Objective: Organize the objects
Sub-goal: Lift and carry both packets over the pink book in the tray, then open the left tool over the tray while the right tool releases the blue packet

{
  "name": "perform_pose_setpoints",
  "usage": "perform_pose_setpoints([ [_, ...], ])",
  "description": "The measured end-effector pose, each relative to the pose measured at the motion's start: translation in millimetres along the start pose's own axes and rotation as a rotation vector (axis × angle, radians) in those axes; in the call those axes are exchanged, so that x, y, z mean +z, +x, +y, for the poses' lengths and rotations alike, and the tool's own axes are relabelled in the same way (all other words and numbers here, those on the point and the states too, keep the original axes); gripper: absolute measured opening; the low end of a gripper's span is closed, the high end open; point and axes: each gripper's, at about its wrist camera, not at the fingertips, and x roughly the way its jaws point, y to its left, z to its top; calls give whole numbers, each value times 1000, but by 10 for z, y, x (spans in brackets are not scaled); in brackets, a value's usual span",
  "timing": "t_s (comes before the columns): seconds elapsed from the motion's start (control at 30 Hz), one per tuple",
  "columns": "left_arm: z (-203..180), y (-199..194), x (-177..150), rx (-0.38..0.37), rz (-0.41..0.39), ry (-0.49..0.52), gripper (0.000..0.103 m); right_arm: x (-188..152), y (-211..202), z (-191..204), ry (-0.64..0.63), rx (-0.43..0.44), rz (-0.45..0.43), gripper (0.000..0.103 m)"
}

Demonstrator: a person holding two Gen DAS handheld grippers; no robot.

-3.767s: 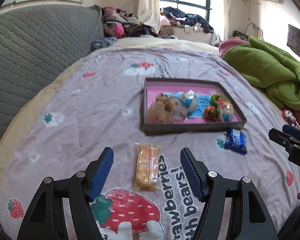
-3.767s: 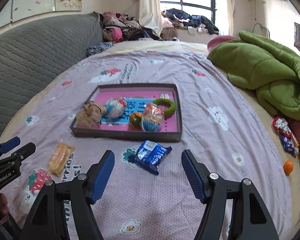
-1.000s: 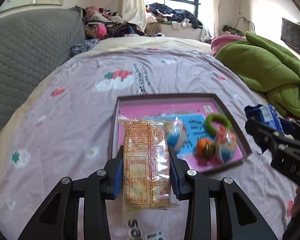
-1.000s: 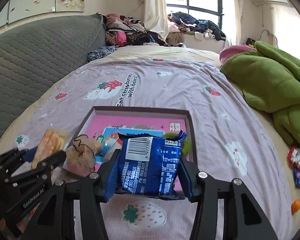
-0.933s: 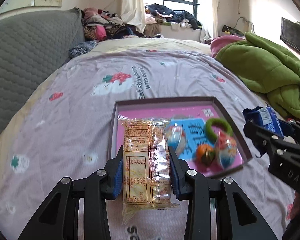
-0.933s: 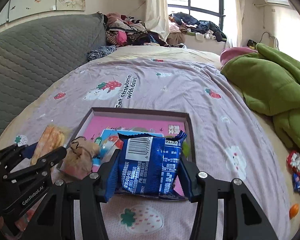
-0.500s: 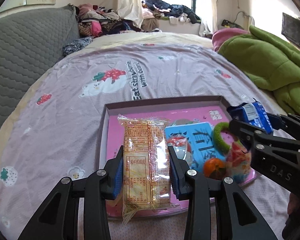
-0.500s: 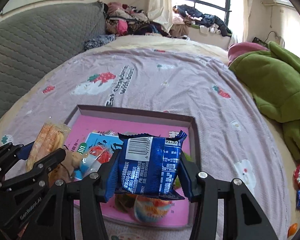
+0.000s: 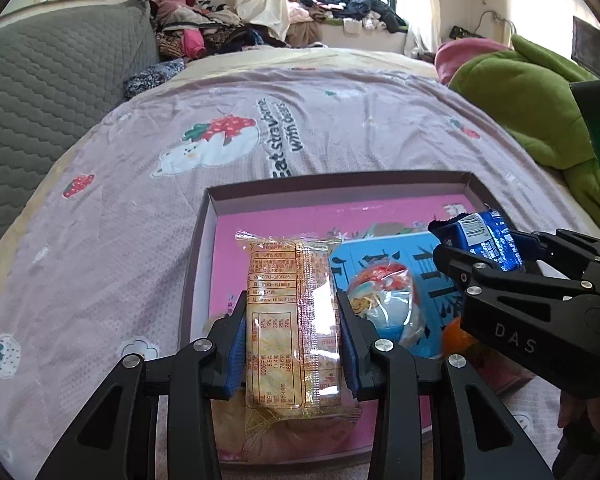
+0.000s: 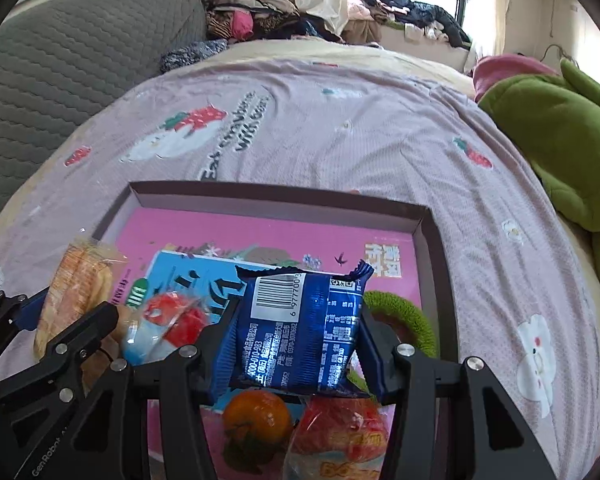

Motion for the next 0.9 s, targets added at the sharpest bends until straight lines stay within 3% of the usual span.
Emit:
perform_pose_setpoints([
  [0.2,30,145,-61,-9,46,-20,40,-51,168,-23,-14,-17,61,53],
  [0.43,32,146,-70,-13,44,-27,42,-78,185,-47,-6,-18,77,53],
  [0.9,99,-38,11,-24,32,-54,61,23,-24,-146,31,-7,63,55],
])
